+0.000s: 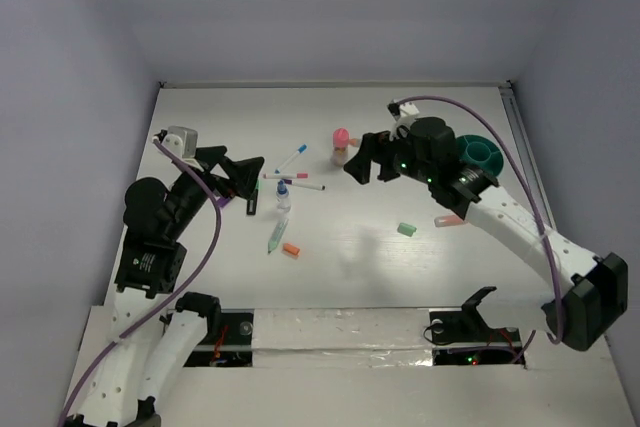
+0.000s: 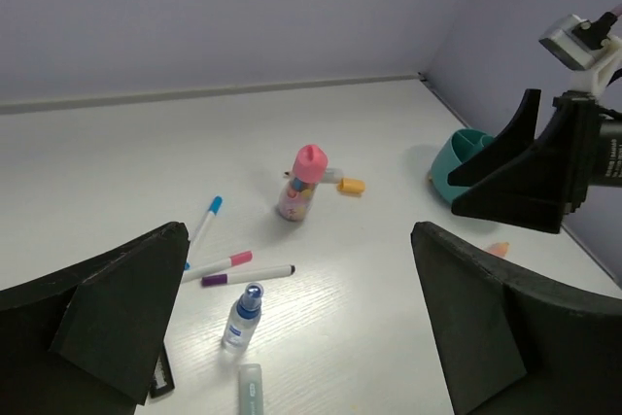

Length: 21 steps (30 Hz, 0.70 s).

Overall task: Sort the stationery into containers
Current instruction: Pick up the stationery from the center of the board.

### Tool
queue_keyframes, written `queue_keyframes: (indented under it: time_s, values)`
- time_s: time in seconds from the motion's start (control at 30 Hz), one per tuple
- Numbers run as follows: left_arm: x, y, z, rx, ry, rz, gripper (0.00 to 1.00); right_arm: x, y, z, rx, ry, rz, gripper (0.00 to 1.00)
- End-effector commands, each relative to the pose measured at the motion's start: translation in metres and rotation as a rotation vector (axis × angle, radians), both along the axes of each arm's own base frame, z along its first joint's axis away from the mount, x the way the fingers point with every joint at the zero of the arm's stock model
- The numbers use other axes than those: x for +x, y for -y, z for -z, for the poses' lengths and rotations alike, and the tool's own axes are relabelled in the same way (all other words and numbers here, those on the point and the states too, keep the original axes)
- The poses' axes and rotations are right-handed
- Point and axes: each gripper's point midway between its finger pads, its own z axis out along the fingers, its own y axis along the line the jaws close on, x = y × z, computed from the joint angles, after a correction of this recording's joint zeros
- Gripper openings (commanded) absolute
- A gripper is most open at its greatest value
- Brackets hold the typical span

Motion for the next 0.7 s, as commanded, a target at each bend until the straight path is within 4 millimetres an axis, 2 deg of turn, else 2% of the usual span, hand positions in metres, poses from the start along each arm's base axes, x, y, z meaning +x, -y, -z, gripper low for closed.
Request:
queue_keyframes:
  time_s: [0.0,0.03,0.07,0.1,0.13,0.2,0.23,0.27,0.3,0.4,0.53,0.57,0.6,0.63,0.67]
  values:
    - [0.002,-0.01,-0.008,0.011,0.05,-0.055,0.99,0.02,-0.01,-0.009,-0.079,0.072,0.056,0.94]
    - [0.002,-0.01,-0.006,0.012,0.044,-0.053,0.99,0.025,-0.01,-0.006,-0.098,0.073,0.064,0.85]
    - [0.003,-0.009,-0.004,0.015,0.039,-0.053,0.99,0.031,-0.015,0.0,-0.121,0.066,0.073,0.72]
    - [0.005,-0.01,-0.003,0.017,0.035,-0.058,0.99,0.034,-0.016,0.003,-0.131,0.064,0.075,0.26]
    - [0.006,-0.01,-0.002,0.018,0.03,-0.061,0.99,0.039,-0.014,0.007,-0.147,0.062,0.098,0.16]
    - [0.009,-0.01,0.002,0.021,0.015,-0.064,0.99,0.049,-0.018,0.013,-0.175,0.058,0.107,0.13]
    - [0.01,-0.01,0.004,0.019,0.006,-0.063,0.99,0.053,-0.019,0.016,-0.189,0.059,0.109,0.18]
    - [0.012,-0.009,0.006,0.02,-0.002,-0.063,0.99,0.058,-0.019,0.019,-0.204,0.054,0.119,0.28]
    - [0.013,-0.008,0.007,0.021,-0.007,-0.059,0.99,0.066,-0.024,0.024,-0.221,0.044,0.119,0.56]
    - [0.015,-0.008,0.011,0.02,-0.024,-0.06,0.99,0.08,-0.033,0.038,-0.261,0.027,0.114,0.92]
    - [0.018,-0.013,0.014,0.018,-0.036,-0.095,0.99,0.1,-0.044,0.055,-0.303,0.013,0.115,0.98]
    - [0.019,-0.016,0.015,0.017,-0.041,-0.114,0.99,0.106,-0.049,0.05,-0.3,0.02,0.117,0.99]
    - [0.02,-0.018,0.015,0.019,-0.043,-0.124,0.99,0.108,-0.049,0.063,-0.321,0.002,0.114,0.99]
    - [0.021,-0.018,0.016,0.02,-0.049,-0.128,0.99,0.115,-0.052,0.058,-0.323,0.012,0.12,0.98]
    - [0.021,-0.019,0.018,0.021,-0.054,-0.13,0.99,0.122,-0.052,0.071,-0.358,-0.004,0.142,0.98]
